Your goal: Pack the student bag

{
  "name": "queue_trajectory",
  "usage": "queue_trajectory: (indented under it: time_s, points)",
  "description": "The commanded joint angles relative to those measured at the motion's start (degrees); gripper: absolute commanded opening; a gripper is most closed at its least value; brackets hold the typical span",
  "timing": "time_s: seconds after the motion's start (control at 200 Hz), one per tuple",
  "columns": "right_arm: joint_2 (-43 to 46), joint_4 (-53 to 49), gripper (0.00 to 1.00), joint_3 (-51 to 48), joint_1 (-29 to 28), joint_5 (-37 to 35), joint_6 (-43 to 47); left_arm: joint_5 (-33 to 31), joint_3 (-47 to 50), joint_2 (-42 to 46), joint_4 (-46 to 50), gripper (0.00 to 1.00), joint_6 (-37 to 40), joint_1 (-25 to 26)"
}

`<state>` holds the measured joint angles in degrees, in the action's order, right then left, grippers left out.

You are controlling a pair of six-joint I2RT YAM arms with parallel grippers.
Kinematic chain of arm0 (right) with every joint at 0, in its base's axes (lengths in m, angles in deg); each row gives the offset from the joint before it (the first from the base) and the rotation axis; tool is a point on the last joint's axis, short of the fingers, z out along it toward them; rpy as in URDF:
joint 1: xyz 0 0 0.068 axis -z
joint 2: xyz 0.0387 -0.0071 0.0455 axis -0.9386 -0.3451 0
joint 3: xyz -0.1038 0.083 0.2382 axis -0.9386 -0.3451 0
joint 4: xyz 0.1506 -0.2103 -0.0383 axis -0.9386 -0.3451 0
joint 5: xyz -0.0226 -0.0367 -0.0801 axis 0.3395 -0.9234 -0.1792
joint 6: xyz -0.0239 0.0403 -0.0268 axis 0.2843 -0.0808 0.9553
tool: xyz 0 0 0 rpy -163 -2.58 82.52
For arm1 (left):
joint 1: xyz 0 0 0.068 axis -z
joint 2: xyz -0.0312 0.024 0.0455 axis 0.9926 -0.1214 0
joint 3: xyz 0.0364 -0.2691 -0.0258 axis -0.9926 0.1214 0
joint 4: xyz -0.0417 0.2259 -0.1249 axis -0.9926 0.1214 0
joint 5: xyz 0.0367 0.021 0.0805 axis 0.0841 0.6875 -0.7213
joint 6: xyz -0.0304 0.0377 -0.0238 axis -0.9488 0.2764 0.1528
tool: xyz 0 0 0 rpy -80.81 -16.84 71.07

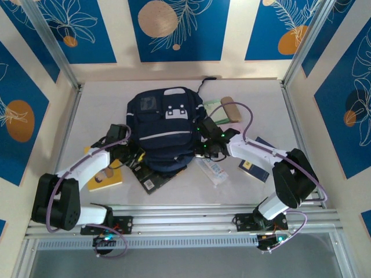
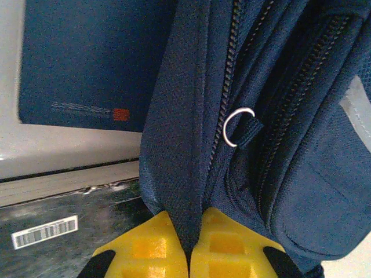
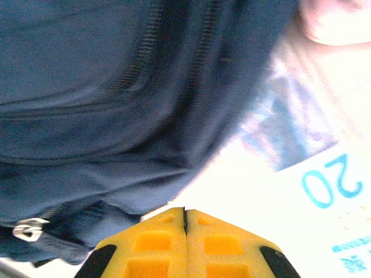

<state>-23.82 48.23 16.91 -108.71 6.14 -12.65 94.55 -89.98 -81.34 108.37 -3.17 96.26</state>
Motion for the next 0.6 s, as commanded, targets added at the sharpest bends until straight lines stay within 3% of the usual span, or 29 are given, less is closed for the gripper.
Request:
queue_trajectory:
  time_s: [0.0,0.24,0.48,0.595]
  points:
    - [1.2,-1.0,0.0,-0.2,-1.1,2.1,2.7,-3.4,-2.6,2.2,3.1,0.0,2.1,-0.6]
    - [1.5,-1.3,0.0,4.0,-5.0,6.8,5.6,-4.3,-5.7,4.4,6.2,0.0,4.0,-0.6]
    - [0.3,-2.8,0.31,7.7,-10.7,5.6,11.8,-3.3,-4.5,3.9,5.3,0.0,3.7,-0.5]
    - [-1.6,-3.5,0.35,10.0,-12.9,3.0,13.3,-2.9,-4.0,3.9,4.9,0.0,3.4,-0.5]
